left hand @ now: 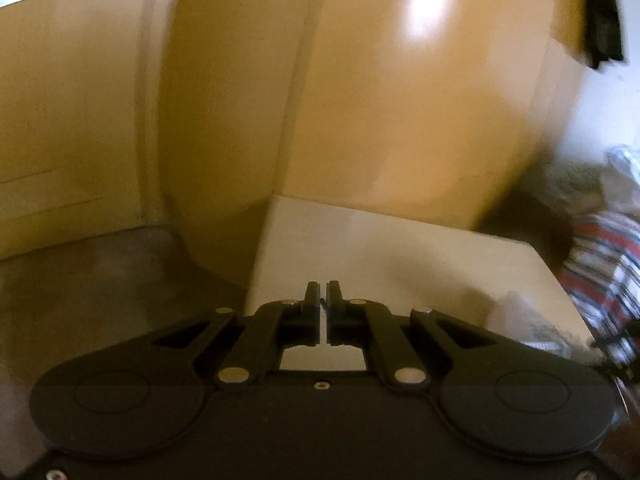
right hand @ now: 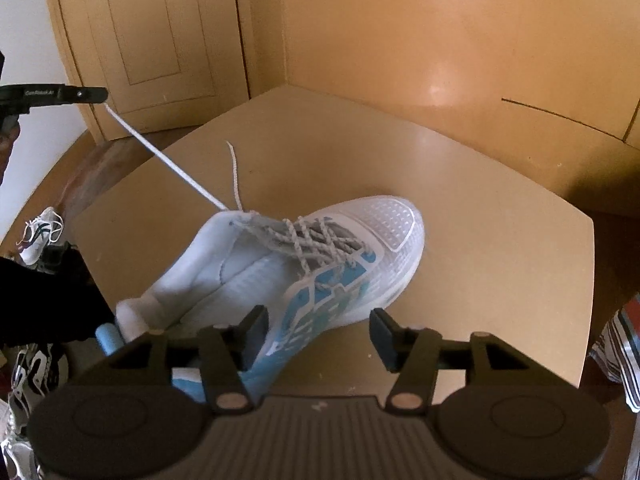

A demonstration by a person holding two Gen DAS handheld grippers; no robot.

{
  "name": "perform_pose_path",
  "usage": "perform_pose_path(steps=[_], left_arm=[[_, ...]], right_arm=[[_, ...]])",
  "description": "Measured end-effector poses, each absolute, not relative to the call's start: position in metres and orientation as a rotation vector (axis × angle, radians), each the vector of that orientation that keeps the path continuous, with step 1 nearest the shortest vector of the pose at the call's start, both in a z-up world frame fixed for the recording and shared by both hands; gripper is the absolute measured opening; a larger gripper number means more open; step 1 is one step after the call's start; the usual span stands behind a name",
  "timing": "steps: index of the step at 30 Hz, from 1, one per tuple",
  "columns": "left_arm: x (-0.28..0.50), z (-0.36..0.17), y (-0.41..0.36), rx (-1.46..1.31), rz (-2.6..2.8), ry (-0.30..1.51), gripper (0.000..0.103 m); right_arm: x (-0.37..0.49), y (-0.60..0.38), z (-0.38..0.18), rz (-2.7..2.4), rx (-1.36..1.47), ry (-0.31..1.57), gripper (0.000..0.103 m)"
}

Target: Lace up shoes with both hands

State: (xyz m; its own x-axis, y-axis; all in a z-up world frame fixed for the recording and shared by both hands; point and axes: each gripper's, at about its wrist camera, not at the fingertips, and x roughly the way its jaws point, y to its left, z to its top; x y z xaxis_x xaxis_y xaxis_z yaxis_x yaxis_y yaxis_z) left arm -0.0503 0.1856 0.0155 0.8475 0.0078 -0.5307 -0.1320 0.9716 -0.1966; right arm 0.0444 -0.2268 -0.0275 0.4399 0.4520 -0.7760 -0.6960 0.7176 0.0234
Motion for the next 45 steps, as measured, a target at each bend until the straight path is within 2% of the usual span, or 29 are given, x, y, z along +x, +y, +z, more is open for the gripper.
perform_pose_path(steps=[6,7,8,10,17,26,29,33,37,39,45], left_arm=[[-0.029,-0.008,0.160,-0.194,-0.080,0.746,0.003],[-0.024,-0.011,0.148,-0.164,-0.110,0.773,0.008],[-0.021,-0.011,0.139,-0.150,-0.120,0.769,0.022],[-0.016,-0.010,0.124,-0.126,-0.136,0.760,0.036],[0.023,-0.014,0.107,-0.133,-0.062,0.746,0.035],[0.095,-0.076,0.082,-0.246,0.045,0.876,0.035],[0.098,-0.071,0.075,-0.275,0.054,0.863,0.035],[0.083,-0.059,0.082,-0.215,0.074,0.866,0.035],[0.069,-0.061,0.086,-0.096,0.053,0.908,0.035],[0.058,-0.064,0.092,-0.055,0.040,0.919,0.035],[0.045,-0.061,0.108,-0.081,-0.026,0.932,0.036]], right_arm=[[0.044,-0.226,-0.026,0.729,-0.314,0.860,0.059],[0.044,-0.225,-0.023,0.733,-0.307,0.856,0.059],[0.044,-0.225,-0.021,0.737,-0.299,0.851,0.058],[0.043,-0.225,-0.014,0.747,-0.281,0.830,0.058],[0.044,-0.217,0.003,0.789,-0.231,0.746,0.059],[0.062,-0.199,0.000,0.820,-0.223,0.709,0.057],[0.075,-0.188,0.001,0.844,-0.202,0.717,0.044],[0.085,-0.147,0.000,0.894,-0.280,0.713,0.038],[0.103,-0.088,-0.016,0.955,-0.397,0.793,0.034],[0.113,-0.056,-0.028,0.961,-0.489,0.829,0.023],[0.126,0.001,-0.054,0.962,-0.634,0.899,0.020]])
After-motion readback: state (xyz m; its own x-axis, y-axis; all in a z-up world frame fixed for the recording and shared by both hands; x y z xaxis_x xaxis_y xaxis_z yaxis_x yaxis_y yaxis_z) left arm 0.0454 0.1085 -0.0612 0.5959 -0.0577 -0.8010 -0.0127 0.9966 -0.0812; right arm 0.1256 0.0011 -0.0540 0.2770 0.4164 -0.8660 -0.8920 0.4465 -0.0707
